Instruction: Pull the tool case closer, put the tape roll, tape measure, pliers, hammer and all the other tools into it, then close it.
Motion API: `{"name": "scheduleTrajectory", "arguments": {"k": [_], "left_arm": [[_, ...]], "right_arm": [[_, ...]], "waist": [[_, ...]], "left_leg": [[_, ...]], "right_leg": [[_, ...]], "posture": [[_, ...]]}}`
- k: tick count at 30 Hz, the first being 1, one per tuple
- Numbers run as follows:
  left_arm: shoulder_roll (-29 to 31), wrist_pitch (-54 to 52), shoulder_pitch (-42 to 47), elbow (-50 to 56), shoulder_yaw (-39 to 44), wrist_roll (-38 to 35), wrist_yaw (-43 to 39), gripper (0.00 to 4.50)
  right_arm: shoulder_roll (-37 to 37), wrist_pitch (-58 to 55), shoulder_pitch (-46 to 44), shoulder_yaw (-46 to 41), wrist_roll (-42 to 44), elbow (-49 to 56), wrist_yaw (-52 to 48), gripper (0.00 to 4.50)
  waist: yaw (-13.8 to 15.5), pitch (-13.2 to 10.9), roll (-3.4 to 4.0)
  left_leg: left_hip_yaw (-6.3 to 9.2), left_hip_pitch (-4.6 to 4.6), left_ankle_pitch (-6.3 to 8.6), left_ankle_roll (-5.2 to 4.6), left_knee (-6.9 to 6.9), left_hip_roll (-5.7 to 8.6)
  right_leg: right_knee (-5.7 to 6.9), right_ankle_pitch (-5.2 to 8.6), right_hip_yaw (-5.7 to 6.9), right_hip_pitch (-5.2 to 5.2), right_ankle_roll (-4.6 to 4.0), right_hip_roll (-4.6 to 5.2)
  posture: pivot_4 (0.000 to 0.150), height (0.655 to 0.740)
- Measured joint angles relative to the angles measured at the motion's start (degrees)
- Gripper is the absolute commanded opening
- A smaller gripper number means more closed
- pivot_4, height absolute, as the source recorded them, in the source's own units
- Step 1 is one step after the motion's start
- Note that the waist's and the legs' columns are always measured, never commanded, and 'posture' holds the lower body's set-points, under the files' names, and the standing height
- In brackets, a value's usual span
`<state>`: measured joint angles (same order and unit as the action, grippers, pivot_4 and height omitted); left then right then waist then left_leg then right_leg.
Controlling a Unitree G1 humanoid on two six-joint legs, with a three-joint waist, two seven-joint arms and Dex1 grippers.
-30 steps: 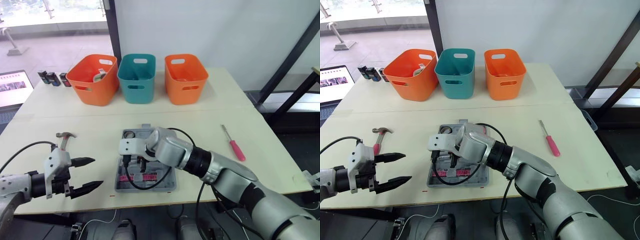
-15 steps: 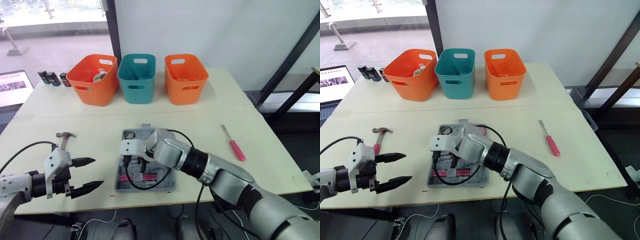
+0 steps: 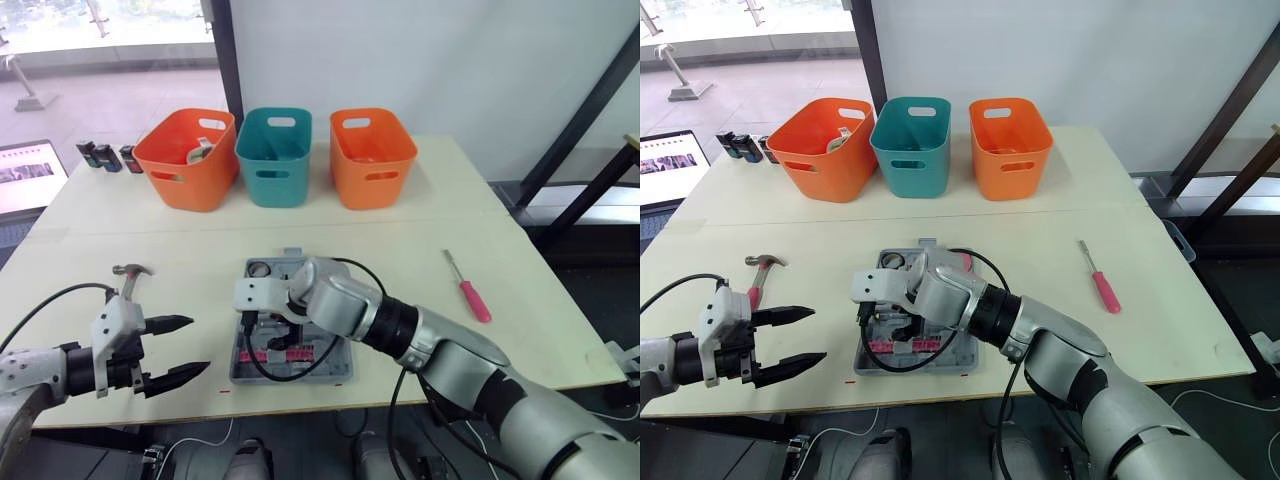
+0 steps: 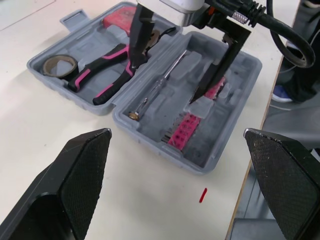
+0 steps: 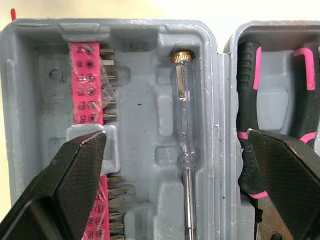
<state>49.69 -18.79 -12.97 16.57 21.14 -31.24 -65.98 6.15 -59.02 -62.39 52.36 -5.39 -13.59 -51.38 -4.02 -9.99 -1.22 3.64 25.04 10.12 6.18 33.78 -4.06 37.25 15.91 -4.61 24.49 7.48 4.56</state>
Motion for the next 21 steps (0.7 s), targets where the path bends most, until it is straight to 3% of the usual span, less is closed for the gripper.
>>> {"name": "scheduleTrajectory", "arguments": {"k": [6, 13, 20, 21], "left_arm": [[-0.1, -0.6, 0.2, 0.1, 0.0, -0.1, 0.1, 4.50], [-0.7, -1.2, 0.4, 0.4, 0.1, -0.8, 1.0, 4.50], [-0.9, -1.9, 0.8, 0.3, 0.1, -1.3, 1.6, 4.50], [-0.9, -2.0, 0.8, 0.2, 0.1, -1.3, 1.6, 4.50]], "right_arm": [[1.1, -1.2, 4.1, -8.9, 1.7, 6.0, 2.3, 4.48], [6.8, 0.1, 19.7, -21.7, 5.8, 21.5, 6.3, 4.48], [8.2, 5.6, 32.1, -26.8, 8.3, 32.4, 10.4, 1.24], [8.0, 6.7, 32.9, -26.7, 8.2, 32.6, 11.3, 1.24]], "waist": [[0.1, 0.0, -0.02], [0.3, 0.0, -0.06], [-0.1, 0.0, -0.06], [0.0, 0.0, -0.07]], "left_leg": [[0.01, 0.00, 0.00, 0.00, 0.01, 0.00], [0.01, 0.00, 0.00, 0.00, 0.09, 0.00], [0.02, -0.01, 0.00, 0.00, 0.08, 0.00], [0.02, -0.01, 0.00, 0.00, 0.10, 0.00]], "right_leg": [[0.00, 0.00, 0.00, -0.03, 0.02, 0.00], [-0.05, 0.01, -0.01, -0.12, 0.01, 0.01], [-0.03, 0.03, -0.01, -0.07, 0.02, 0.00], [-0.04, 0.03, -0.02, -0.10, 0.02, 0.00]], "posture": [[0.150, 0.7400], [0.150, 0.7400], [0.150, 0.7400], [0.150, 0.7400]]}}
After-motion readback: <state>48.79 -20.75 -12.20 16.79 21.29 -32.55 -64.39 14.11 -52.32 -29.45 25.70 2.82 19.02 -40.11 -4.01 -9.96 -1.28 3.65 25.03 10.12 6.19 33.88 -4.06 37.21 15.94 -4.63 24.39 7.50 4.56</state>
